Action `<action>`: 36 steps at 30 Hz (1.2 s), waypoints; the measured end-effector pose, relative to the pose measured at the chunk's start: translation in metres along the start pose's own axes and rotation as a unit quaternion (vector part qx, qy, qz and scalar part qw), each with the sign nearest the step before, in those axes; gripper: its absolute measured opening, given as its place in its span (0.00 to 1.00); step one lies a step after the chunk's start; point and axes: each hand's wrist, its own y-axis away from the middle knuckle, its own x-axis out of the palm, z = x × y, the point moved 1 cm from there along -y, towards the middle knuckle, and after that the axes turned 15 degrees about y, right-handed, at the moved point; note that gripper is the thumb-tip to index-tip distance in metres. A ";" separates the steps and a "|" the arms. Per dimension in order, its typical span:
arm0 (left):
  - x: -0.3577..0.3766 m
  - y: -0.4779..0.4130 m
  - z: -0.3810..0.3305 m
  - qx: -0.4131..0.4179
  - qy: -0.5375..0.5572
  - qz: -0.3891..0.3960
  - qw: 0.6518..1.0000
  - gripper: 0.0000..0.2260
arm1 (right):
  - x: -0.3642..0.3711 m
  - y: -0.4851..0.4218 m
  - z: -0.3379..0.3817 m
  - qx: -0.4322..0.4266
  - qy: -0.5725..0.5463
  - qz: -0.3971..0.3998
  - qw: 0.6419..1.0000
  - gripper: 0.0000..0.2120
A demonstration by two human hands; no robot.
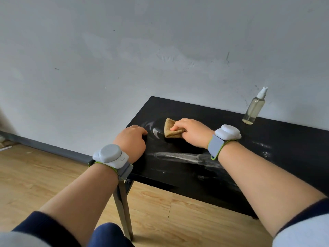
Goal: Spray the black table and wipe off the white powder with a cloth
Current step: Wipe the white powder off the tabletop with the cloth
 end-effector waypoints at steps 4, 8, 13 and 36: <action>-0.001 0.005 0.009 -0.003 -0.013 -0.021 1.000 0.17 | -0.001 0.021 -0.013 0.025 0.029 0.000 0.999 0.19; 0.001 0.008 0.009 -0.013 -0.006 -0.032 0.999 0.16 | -0.006 0.040 -0.027 0.061 0.058 -0.007 0.996 0.17; 0.003 0.012 0.008 -0.015 0.000 -0.038 0.999 0.16 | -0.008 0.060 -0.039 0.136 0.143 0.000 0.980 0.18; 0.003 0.016 0.007 -0.004 0.021 -0.075 0.997 0.15 | -0.009 -0.013 0.058 0.197 0.116 -0.025 0.973 0.06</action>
